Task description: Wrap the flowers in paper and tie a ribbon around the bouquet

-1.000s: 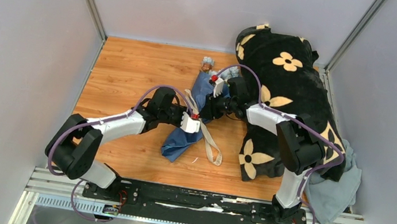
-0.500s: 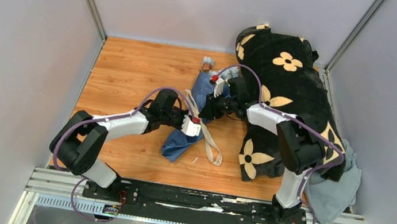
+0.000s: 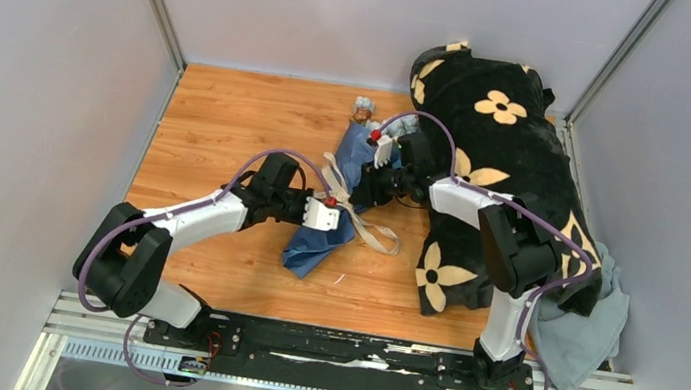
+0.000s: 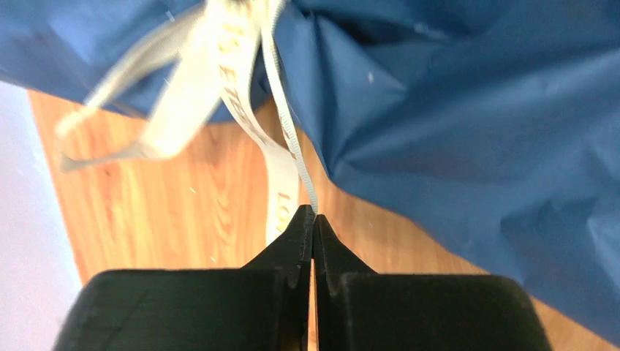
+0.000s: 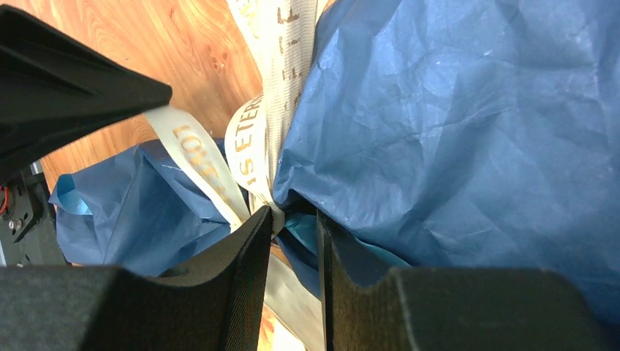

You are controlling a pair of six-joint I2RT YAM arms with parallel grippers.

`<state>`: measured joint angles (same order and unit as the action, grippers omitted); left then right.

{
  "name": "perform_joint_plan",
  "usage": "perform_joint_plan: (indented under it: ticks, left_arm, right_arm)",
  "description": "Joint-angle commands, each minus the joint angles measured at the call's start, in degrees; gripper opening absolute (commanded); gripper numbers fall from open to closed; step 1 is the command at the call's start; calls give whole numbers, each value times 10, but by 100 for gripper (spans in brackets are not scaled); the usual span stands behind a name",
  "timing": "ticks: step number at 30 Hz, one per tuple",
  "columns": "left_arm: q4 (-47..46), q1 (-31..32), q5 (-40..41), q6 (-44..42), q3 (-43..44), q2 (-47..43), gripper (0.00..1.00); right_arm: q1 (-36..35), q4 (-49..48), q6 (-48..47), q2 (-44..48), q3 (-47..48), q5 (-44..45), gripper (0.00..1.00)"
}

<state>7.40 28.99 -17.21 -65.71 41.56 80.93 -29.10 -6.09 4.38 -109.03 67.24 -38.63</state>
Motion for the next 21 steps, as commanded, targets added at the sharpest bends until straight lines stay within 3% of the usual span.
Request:
perform_joint_plan:
  ticks: [1,7,10,13,17,21]
  left_arm:
    - [92,-26,21,-3,-4,-12,0]
    - [116,-38,30,-50,-31,-19,0]
    - [121,-39,30,-60,-37,-19,0]
    - [129,-41,34,-73,-44,-21,0]
    - [152,-42,29,-87,-46,-24,0]
    - [167,-42,25,-102,-49,-27,0]
  right_arm:
    - [11,50,-39,-2,9,22,34]
    - [11,129,-144,100,-7,-28,47]
    - [12,170,-127,139,-52,33,53]
    - [0,235,-73,153,-90,133,67]
    - [-23,184,-26,190,-166,170,71]
    - [-39,160,-32,177,-174,152,72]
